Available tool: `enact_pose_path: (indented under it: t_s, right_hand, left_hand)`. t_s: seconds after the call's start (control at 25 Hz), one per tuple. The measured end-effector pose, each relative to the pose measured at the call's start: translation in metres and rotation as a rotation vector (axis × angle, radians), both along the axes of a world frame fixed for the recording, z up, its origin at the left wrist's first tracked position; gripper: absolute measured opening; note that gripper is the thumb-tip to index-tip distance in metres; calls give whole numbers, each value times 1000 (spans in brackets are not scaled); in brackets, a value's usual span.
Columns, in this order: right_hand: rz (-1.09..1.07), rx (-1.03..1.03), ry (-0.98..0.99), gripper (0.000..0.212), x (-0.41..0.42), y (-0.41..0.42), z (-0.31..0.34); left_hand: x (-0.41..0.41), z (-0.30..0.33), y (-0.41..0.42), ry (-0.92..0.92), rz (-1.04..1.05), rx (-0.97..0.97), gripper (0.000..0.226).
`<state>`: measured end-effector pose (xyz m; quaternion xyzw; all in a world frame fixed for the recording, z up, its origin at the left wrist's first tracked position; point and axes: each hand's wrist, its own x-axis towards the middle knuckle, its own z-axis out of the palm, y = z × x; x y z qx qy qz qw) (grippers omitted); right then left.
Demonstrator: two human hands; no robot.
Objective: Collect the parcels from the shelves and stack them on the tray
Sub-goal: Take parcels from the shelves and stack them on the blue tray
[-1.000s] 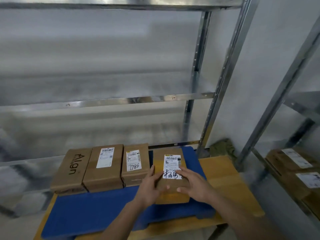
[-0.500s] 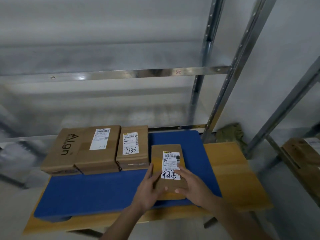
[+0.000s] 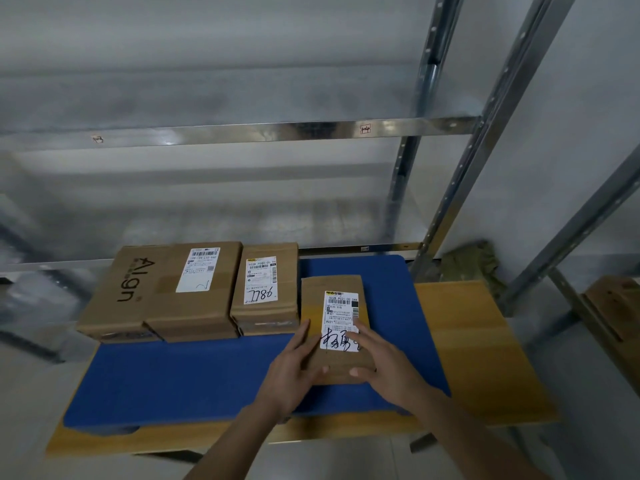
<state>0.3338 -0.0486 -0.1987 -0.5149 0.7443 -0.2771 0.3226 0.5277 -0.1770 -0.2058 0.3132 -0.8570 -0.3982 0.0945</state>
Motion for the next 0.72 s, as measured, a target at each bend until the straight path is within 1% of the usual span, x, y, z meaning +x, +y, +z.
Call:
enact_pose_path:
  t_s: [0.6, 0.72]
  right_hand:
    - [2, 5, 27, 74, -34, -53, -5]
    - [3, 3, 8, 74, -40, -61, -4]
  left_hand:
    - [-25, -9, -42, -10, 71, -45, 60]
    - [-30, -9, -48, -7, 94, -53, 58]
